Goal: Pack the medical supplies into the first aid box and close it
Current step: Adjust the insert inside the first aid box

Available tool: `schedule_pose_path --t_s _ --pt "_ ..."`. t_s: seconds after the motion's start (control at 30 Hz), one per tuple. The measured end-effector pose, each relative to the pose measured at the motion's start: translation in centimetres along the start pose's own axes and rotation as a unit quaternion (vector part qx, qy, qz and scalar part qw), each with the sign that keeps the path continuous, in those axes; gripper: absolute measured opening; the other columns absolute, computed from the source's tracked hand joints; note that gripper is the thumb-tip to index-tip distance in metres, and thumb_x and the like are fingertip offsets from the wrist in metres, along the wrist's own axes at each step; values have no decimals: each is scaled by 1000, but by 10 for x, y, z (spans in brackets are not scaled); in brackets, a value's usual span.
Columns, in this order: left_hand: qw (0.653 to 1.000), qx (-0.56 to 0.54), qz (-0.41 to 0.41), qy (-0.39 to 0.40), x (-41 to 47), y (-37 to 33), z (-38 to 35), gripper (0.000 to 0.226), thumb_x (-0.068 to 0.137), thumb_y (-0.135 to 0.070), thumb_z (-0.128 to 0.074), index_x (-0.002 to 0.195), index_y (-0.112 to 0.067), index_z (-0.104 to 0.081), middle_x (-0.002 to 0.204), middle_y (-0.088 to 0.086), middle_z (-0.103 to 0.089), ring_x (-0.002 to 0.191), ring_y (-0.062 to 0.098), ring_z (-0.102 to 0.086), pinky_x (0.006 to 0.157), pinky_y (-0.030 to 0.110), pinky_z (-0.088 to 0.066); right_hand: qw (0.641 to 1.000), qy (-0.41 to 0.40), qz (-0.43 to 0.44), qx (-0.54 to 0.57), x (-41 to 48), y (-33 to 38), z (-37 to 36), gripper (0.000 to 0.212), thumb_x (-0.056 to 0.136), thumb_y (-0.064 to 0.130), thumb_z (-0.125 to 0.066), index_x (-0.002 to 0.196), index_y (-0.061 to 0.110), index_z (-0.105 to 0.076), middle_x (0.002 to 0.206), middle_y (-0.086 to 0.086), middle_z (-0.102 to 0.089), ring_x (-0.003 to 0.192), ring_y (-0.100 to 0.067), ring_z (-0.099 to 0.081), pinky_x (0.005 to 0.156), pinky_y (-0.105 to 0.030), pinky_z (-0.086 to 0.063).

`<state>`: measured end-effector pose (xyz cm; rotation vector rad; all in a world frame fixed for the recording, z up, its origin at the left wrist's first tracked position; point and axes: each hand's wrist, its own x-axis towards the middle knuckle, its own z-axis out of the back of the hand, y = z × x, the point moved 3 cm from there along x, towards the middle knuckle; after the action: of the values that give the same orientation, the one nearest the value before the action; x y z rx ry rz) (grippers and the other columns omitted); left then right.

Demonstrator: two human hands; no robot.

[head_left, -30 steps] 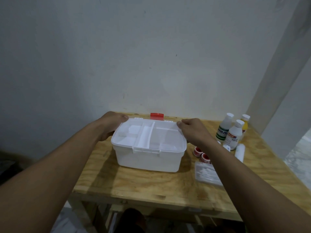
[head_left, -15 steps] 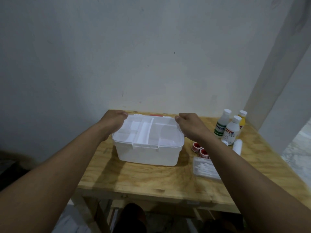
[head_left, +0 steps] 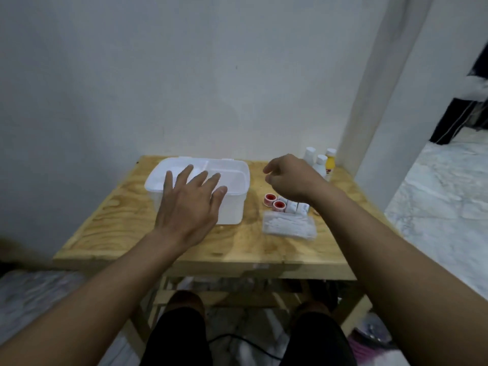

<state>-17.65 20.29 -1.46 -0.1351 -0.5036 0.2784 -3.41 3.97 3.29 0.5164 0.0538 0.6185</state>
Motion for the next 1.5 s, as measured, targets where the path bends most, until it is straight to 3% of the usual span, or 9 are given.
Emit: schedule_pose_path --t_s 0.23,0.4,0.77,0.83,0.9,1.0,1.33,1.4,1.5 --pt "997 72 -3 29 -13 -3 -12 66 101 -54 -21 149 -17 -48 152 14 -49 144 40 -37 116 69 -15 985 76 -11 -152 -41 -26 -13 32 91 22 -56 119 11 -68 114 -8 -69 101 -27 -63 84 -37 -55" --pt "996 83 -11 13 -16 -2 -16 65 101 -53 -24 152 -17 -44 155 17 -44 144 39 -37 117 67 -12 955 94 -29 -278 -56 -44 -34 55 93 23 -47 145 5 -44 146 -25 -44 132 -43 -43 108 -55 -37" --pt "996 90 -15 -2 -17 0 -21 65 100 -53 -26 152 -17 -43 154 18 -45 144 39 -38 118 66 -10 953 133 -1 -273 -70 -45 -30 63 89 9 -53 150 8 -35 158 -26 -26 145 -44 -25 112 -53 -36" --pt "996 92 -13 1 -16 0 -21 66 100 -53 -25 152 -17 -43 154 17 -45 144 38 -38 118 66 -10 957 136 -10 -257 -66 -46 -28 60 89 17 -59 145 6 -42 150 -21 -40 136 -39 -40 104 -47 -44" --pt "995 94 -10 6 -16 0 -20 66 100 -54 -23 153 -19 -42 155 16 -45 144 37 -38 118 65 -11 960 146 -16 -239 -63 -46 -23 53 87 31 -67 131 5 -55 131 -15 -56 111 -28 -55 82 -36 -50" --pt "996 88 -10 8 -16 1 -19 67 100 -55 -22 154 -19 -41 155 16 -44 145 37 -37 118 65 -12 967 140 -20 -211 -63 -41 -13 46 82 44 -73 109 9 -65 103 -5 -59 84 -17 -54 59 -27 -41" --pt "999 46 20 -4 -13 10 -3 67 101 -54 -12 156 -26 -36 158 8 -42 149 31 -30 120 63 -12 995 43 4 -93 -33 24 50 64 71 48 -78 112 -1 -71 112 -19 -72 98 -34 -68 86 -48 -57" --pt "998 49 38 -13 -8 20 2 67 100 -53 -11 155 -26 -39 157 7 -44 148 31 -32 118 62 -16 997 43 10 -69 -19 40 54 67 70 50 -80 110 -4 -71 107 -20 -73 95 -36 -69 80 -46 -58" --pt "996 61 64 -6 2 37 7 66 100 -54 -11 156 -28 -36 159 8 -40 149 32 -28 119 62 -15 996 68 9 -58 4 59 49 65 70 54 -81 99 -3 -73 84 -14 -70 70 -27 -65 55 -31 -51"
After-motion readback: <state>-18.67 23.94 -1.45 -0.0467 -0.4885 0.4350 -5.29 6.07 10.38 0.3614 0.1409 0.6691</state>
